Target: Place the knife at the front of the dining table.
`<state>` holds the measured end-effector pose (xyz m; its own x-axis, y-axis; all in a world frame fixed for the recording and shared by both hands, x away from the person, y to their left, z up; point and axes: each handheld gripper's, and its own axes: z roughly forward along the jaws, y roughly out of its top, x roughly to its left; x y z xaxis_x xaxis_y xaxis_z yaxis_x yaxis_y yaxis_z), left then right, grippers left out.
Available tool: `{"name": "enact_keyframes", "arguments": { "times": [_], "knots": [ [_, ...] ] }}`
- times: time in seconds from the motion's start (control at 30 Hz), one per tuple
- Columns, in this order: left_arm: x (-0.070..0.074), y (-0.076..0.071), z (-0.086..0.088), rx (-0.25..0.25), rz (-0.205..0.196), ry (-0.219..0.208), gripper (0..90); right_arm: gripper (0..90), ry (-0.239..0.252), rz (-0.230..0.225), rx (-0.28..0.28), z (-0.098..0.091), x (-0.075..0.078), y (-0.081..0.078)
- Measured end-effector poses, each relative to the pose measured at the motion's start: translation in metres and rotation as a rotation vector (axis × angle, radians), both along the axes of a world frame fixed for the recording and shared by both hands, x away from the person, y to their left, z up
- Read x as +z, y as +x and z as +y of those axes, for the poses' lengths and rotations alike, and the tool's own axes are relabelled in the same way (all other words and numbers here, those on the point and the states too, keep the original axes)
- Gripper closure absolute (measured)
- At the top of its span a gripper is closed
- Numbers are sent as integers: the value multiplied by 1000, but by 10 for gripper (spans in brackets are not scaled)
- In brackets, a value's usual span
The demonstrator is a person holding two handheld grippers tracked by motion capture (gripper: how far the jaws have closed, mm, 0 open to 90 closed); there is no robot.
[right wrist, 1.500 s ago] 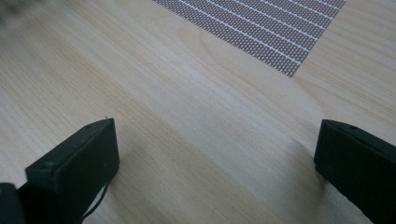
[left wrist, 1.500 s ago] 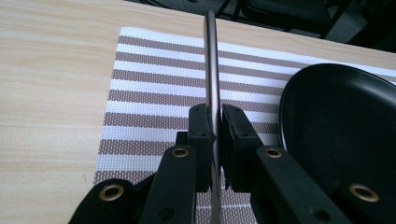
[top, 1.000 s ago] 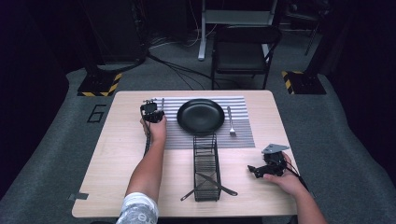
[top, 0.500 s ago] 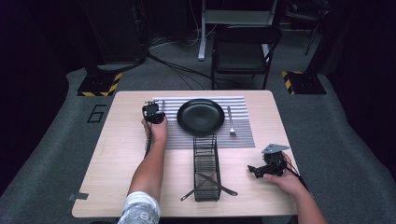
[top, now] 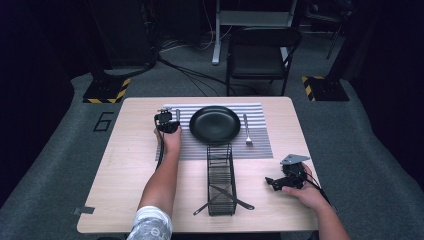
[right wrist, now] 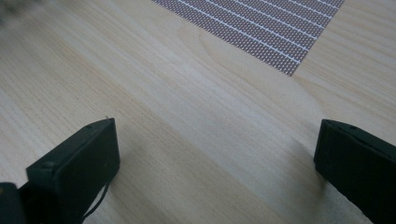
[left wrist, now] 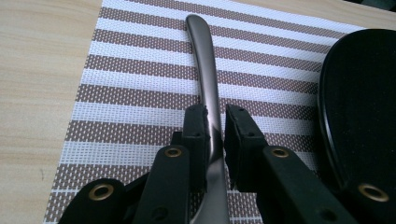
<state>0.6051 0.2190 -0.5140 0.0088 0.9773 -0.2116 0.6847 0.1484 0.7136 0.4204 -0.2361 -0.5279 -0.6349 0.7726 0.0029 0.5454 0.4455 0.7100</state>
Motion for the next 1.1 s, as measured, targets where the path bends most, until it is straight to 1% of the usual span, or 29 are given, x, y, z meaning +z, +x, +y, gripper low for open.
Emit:
{"name": "enact_keyframes", "arguments": {
  "times": [0.03, 0.07, 0.13, 0.17, 0.23, 0.33, 0.37, 0.5, 0.53, 0.57, 0.6, 0.63, 0.67, 0.77, 0.8, 0.83, 0.9, 0.93, 1.03, 1.07, 1.1],
  "knots": [
    [0, 0, -1, 3, -2, -6, 775, 0, -1, -1, 1, 0, 0, 0],
    [1, -1, 1, -10, -3, 7, 766, 0, 0, -1, 0, 0, 0, 0],
    [4, -2, 2, -11, -10, 2, 753, 0, 0, 0, 0, 0, 0, 0],
    [6, -4, 3, -20, -23, 6, 744, 0, 0, 0, 1, 0, 0, 0],
    [10, -6, 3, -29, -32, 13, 738, 0, 0, 0, 1, 0, 0, 0],
    [12, -8, 4, -33, -40, 17, 728, 0, 0, 0, 1, 0, 0, 0],
    [15, -10, 5, -41, -46, 19, 725, 0, 0, 0, 1, 0, 0, 0],
    [20, -13, 6, -54, -53, 28, 719, 0, -1, 3, 3, 0, 0, 0],
    [22, -14, 7, -62, -57, 37, 711, 0, -1, -5, 5, 0, 0, 1],
    [25, -17, 7, -69, -66, 36, 708, 0, -2, -5, 5, 0, 0, 1],
    [25, -17, 7, -69, -66, 36, 705, 0, -2, -5, 6, 0, 0, 1],
    [28, -19, 9, -83, -75, 40, 698, 0, -2, -5, 6, 0, 0, 1],
    [30, -21, 10, -91, -75, 37, 689, 0, -3, -2, 9, 0, 0, 1],
    [34, -27, 11, -111, -87, 32, 679, 0, -3, -2, 10, 0, 0, 1],
    [34, -27, 11, -111, -87, 32, 678, 0, -3, -3, 10, 0, 0, 1],
    [37, -31, 11, -131, -93, 31, 675, 0, -4, -2, 10, 0, 0, 1],
    [41, -36, 11, -153, -108, 31, 669, 0, -2, -2, 12, 0, 0, 1],
    [41, -36, 11, -153, -108, 31, 665, 0, -2, -2, 12, 0, 0, 1],
    [47, -47, 12, -201, -113, 20, 654, 0, -3, -2, 11, 0, 0, 1],
    [47, -47, 12, -201, -113, 20, 647, 0, -3, -2, 12, 0, 0, 1],
    [49, -51, 13, -218, -112, 23, 642, 0, -3, -2, 11, 0, 0, 1]
  ]
}}
